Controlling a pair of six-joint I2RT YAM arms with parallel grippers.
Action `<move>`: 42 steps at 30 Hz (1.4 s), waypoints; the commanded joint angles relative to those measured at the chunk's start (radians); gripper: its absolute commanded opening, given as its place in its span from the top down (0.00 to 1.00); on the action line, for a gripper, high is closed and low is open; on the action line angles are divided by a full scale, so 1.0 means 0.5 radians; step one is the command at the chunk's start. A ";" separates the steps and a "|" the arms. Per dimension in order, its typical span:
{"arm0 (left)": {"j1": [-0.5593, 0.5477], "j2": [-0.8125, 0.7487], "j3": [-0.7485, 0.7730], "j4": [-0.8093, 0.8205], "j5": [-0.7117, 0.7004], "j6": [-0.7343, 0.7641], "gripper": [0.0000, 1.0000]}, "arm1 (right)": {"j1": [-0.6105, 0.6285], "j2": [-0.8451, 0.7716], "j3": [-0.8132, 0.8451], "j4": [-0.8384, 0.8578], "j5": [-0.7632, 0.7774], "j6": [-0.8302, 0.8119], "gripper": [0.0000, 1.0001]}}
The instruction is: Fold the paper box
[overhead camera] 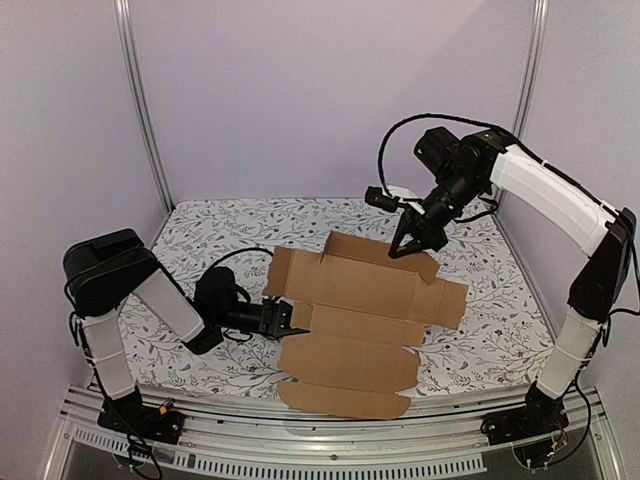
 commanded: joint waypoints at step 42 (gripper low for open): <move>0.127 -1.439 -0.496 -1.366 -1.049 0.945 0.35 | 0.095 -0.101 0.051 -0.090 0.169 -0.090 1.00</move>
